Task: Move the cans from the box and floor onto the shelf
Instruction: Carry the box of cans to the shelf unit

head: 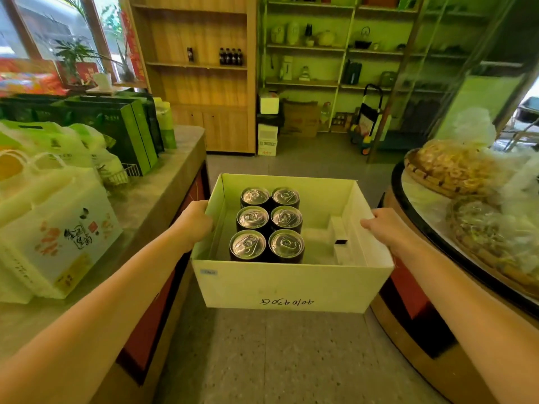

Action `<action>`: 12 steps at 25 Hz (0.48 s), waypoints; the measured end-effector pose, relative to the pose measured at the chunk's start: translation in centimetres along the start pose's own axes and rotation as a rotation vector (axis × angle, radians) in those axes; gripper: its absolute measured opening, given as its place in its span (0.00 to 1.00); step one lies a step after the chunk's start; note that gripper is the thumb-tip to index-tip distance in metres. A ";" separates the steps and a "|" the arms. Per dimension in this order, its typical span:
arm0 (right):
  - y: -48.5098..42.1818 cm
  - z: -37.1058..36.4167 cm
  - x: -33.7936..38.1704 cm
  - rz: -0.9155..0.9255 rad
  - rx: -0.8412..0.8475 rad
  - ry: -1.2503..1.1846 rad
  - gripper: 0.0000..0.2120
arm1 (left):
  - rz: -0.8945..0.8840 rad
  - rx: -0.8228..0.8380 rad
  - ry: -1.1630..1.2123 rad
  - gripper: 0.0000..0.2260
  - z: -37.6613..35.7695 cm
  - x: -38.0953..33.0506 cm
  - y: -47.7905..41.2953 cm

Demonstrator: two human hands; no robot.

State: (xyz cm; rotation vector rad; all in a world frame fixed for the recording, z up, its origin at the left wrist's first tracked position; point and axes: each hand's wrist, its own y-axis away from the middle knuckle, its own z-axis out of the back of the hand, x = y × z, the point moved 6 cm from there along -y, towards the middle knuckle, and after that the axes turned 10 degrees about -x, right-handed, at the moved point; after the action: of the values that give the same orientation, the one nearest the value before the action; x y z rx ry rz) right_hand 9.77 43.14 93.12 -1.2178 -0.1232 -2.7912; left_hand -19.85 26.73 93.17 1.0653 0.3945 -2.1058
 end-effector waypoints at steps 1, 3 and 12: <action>-2.4 -0.2 0.4 0.013 -0.001 0.001 0.10 | 0.000 -0.009 0.003 0.17 -0.9 -0.8 -1.9; -8.4 -0.5 1.4 0.045 -0.002 0.007 0.11 | 0.009 -0.041 0.010 0.17 -3.0 -2.9 -6.6; -35.0 -3.0 11.1 0.125 0.078 0.015 0.13 | 0.069 -0.157 -0.019 0.19 -8.7 -12.5 -29.0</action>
State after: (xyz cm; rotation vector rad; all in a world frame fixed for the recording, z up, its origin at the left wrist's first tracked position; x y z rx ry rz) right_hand -4.02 76.99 97.96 -1.1450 -0.1475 -2.6621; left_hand -31.17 57.35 96.20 0.9536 0.4984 -1.9874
